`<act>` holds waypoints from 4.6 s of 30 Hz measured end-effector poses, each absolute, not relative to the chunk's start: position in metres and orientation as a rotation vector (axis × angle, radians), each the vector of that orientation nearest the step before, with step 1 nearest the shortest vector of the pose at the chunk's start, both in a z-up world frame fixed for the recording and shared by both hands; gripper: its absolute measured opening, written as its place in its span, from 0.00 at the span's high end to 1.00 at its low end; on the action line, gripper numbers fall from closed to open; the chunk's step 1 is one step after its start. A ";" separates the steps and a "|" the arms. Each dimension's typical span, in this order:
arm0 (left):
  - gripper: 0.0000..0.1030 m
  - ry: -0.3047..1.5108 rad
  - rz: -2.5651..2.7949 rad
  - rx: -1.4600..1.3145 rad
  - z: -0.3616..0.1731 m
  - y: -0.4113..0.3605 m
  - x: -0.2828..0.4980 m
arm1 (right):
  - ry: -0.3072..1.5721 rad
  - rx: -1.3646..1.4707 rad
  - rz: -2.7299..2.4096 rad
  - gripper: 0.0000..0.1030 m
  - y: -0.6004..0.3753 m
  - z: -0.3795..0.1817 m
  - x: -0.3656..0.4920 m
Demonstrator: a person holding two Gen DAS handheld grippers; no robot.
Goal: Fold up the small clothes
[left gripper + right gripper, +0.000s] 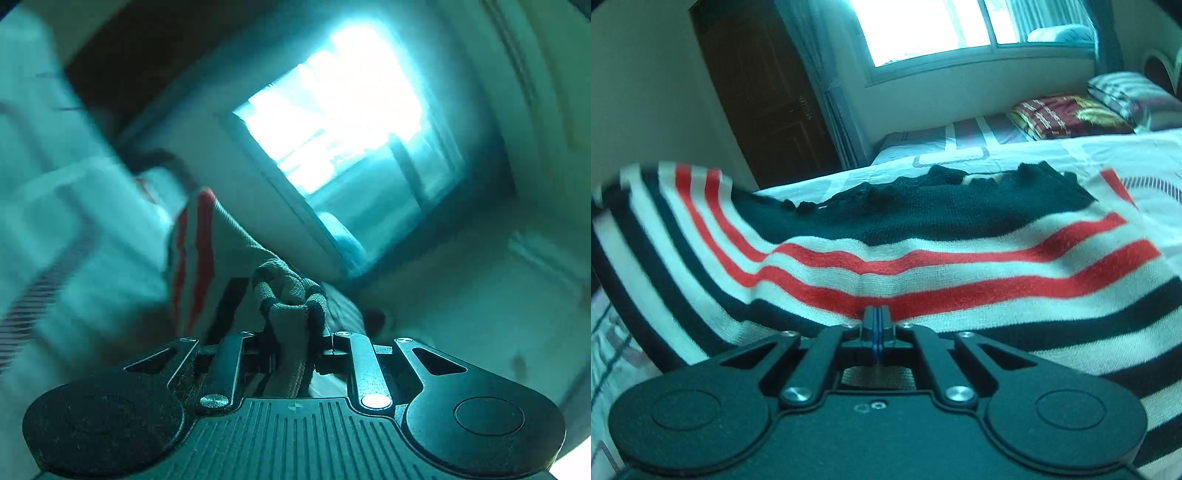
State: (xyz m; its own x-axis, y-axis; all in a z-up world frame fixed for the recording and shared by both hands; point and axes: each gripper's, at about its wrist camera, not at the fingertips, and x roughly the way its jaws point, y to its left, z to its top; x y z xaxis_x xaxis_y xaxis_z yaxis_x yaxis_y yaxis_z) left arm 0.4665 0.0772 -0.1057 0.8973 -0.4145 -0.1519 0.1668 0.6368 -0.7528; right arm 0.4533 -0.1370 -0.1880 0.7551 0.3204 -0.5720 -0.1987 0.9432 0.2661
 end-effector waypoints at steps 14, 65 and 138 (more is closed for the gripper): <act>0.43 0.810 -0.567 -0.306 -0.118 -0.141 0.513 | 0.469 1.002 -0.017 0.33 -0.384 -0.161 0.326; 0.09 0.798 -0.362 -0.253 -0.173 -0.056 0.560 | 0.639 0.609 0.020 0.67 -0.276 -0.162 0.399; 0.00 0.794 -0.311 -0.148 -0.151 -0.041 0.536 | 0.722 0.268 0.092 0.54 -0.302 -0.155 0.449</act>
